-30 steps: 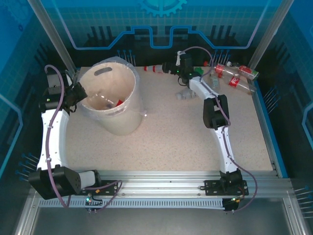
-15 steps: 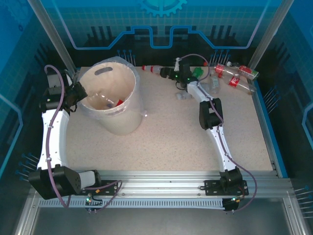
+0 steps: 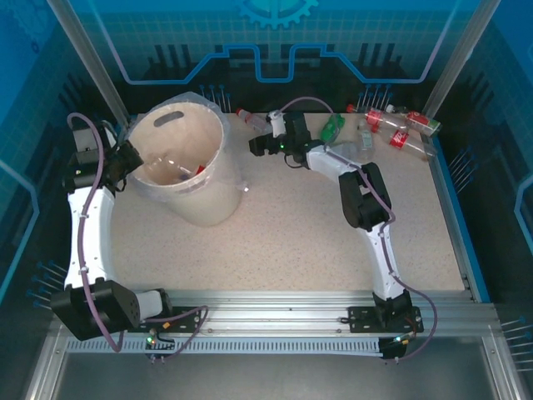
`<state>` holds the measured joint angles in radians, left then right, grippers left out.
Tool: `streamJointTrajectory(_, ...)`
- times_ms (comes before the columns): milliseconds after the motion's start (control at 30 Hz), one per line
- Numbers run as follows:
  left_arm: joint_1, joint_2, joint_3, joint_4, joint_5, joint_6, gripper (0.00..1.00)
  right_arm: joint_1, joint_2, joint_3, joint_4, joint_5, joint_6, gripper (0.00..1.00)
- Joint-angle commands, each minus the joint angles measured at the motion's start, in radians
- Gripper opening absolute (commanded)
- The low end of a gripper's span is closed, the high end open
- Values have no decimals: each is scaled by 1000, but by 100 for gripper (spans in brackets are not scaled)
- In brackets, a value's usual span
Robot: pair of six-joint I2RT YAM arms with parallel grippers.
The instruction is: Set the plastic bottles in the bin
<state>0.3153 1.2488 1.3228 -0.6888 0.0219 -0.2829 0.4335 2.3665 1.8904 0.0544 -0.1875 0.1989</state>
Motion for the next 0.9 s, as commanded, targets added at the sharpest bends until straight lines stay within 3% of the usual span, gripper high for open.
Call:
streamJointTrajectory(0,5,-7,1,79,76,-41,0,-20,12,62,-97,250,-77,97)
streamJointTrajectory(167,10,13,37,50,72,-15,0,-10,194,348,-246,385,-150,100)
streamJointTrajectory(300,11,28,56,38,78,9,0,-28,428,745,-418,302,-125,100)
streamJointTrajectory(400,14,21,30,58,82,11,0,-58,529,902,-443,217,-43,100)
streamJointTrajectory(733,21,11,-11,90,113,-4,0,-148,533,825,-288,-97,216,100)
streamJointTrajectory(867,21,5,-11,87,112,-9,0,-136,526,828,-281,-87,211,100)
